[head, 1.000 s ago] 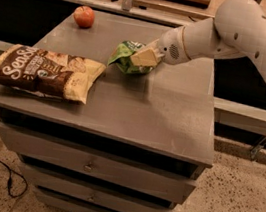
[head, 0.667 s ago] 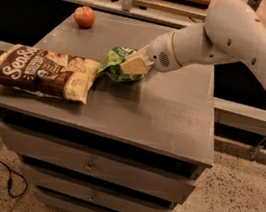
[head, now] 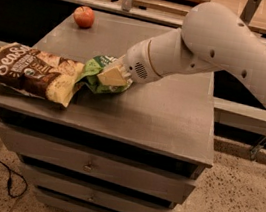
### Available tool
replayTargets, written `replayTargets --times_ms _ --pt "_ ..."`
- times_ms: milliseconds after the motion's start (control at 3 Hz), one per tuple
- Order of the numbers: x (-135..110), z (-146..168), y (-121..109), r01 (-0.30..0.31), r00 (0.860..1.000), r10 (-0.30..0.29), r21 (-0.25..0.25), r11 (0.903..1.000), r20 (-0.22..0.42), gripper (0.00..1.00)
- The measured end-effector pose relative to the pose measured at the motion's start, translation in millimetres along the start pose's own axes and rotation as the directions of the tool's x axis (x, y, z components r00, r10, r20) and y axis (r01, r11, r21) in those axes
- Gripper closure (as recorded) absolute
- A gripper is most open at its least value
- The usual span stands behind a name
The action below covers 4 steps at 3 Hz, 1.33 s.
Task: Move green rice chip bag near brown chip bag
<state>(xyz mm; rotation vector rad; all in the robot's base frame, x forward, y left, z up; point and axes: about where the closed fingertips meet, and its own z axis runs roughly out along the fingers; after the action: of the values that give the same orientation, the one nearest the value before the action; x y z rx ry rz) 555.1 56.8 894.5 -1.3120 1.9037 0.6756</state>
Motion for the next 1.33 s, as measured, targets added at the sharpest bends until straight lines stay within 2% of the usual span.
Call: replayTargets --times_ms 333,667,1333 --pt "-4.3 -3.2 19.1 -0.005 1.0 0.005 0.025 0.9997 -0.015 0.83" --pt "-4.7 -12.9 34.8 -0.008 1.0 0.009 0.041 0.9991 -0.018 0.59" --pt "1.4 -32.6 46.0 0.001 1.0 -0.001 0.01 1.0 -0.017 0.12"
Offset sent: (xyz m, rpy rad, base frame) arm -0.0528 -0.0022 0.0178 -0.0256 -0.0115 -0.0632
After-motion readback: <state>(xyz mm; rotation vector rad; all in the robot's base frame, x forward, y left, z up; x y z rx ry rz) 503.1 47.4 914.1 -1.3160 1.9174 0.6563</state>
